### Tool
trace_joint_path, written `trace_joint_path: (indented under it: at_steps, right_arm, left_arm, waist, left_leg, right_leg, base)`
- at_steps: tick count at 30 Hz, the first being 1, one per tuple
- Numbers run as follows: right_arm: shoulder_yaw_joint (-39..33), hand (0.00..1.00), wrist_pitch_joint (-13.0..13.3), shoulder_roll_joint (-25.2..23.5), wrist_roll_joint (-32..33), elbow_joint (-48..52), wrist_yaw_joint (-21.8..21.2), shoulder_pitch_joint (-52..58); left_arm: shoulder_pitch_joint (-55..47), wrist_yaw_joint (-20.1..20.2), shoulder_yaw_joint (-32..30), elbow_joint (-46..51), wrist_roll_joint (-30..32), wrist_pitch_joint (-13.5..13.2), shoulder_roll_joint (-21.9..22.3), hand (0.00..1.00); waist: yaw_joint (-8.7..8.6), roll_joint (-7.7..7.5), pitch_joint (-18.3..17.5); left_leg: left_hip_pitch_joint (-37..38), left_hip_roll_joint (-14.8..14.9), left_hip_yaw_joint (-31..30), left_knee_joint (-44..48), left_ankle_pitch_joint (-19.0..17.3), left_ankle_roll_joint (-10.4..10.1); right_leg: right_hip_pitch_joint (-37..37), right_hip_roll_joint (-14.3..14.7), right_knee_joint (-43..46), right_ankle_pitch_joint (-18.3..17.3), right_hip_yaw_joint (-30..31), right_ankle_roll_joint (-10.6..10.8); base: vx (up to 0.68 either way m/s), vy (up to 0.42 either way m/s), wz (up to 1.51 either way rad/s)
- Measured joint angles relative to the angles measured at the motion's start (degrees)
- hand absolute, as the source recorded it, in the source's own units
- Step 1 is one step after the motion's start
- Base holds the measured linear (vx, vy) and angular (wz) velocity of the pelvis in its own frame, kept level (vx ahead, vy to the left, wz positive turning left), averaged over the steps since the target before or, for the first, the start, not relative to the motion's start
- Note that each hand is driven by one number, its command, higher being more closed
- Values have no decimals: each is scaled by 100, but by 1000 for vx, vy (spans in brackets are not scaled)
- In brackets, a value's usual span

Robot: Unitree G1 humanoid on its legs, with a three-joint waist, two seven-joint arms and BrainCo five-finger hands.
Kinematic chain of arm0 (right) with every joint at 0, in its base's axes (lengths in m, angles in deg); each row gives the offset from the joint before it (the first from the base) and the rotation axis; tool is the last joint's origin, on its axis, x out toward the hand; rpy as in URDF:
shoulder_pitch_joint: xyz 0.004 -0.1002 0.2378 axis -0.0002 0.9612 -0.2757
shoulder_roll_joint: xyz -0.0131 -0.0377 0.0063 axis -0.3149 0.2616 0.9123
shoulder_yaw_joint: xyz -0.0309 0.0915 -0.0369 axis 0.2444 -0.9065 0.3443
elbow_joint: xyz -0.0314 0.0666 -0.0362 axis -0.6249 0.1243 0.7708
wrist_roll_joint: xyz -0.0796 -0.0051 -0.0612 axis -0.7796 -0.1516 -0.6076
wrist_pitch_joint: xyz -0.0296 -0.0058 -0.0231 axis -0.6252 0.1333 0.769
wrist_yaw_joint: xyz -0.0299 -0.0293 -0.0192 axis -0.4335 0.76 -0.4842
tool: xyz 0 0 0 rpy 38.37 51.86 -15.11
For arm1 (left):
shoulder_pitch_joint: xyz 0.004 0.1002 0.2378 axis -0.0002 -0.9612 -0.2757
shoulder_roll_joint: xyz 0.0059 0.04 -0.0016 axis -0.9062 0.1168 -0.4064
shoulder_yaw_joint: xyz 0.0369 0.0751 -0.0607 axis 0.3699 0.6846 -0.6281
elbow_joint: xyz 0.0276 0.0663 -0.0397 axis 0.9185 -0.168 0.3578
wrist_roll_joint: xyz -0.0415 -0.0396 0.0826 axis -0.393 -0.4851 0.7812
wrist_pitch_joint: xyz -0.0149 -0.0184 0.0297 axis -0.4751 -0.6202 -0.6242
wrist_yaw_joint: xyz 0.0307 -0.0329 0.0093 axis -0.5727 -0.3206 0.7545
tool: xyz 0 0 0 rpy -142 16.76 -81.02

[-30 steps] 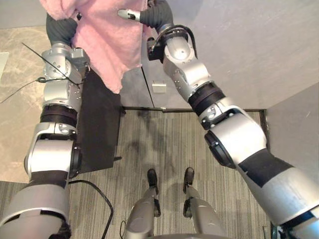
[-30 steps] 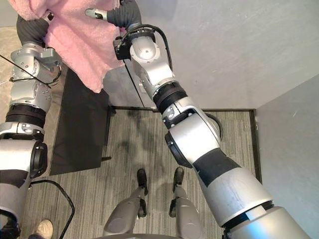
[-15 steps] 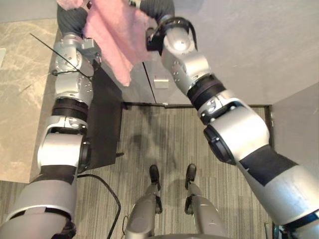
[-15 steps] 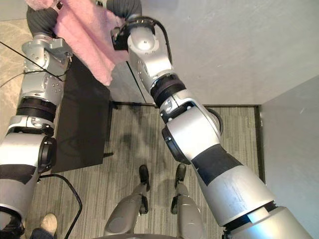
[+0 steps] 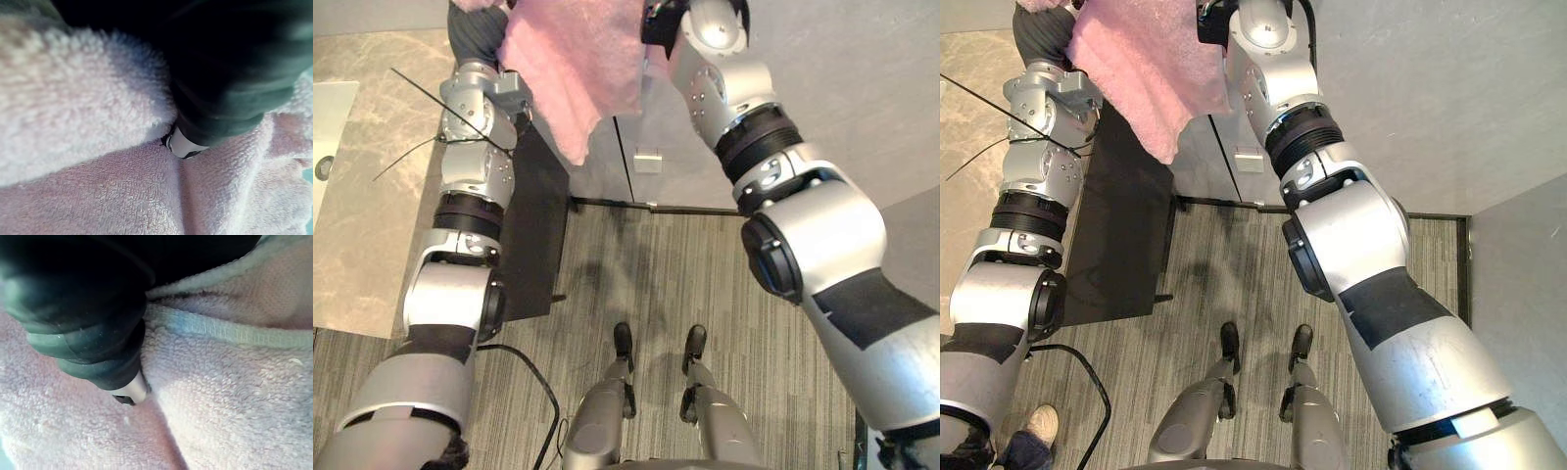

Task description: Organize washtable

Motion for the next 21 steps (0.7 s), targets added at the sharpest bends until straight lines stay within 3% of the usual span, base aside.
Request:
trace_joint_path:
  at_steps: [6,20,21]
  right_arm:
    - [-136,100,-72,73,131,0,-116,0]
    - [-127,100,-146,98,229,-15,-254,18]
    - [-126,0,-148,84,229,-52,-257,26]
  left_arm:
    - [-4,95,2,67,3,2,0,100]
    - [-221,235,10,53,-1,11,0,100]
    - [-222,235,10,13,-1,15,0,100]
  waist:
    - [-130,3,2]
    - [-135,21,11]
    - [-135,21,11]
  left_leg:
    - [19,-14,42,-1,11,19]
    - [45,-13,161,-4,9,21]
    - [44,-13,162,-5,9,21]
  right_leg:
    - [-4,-9,0,26,67,27]
    - [-37,11,0,47,186,29]
    - [-39,11,0,49,189,31]
  base:
    - [20,16,-4]
    - [42,19,-4]
    - [33,18,-1]
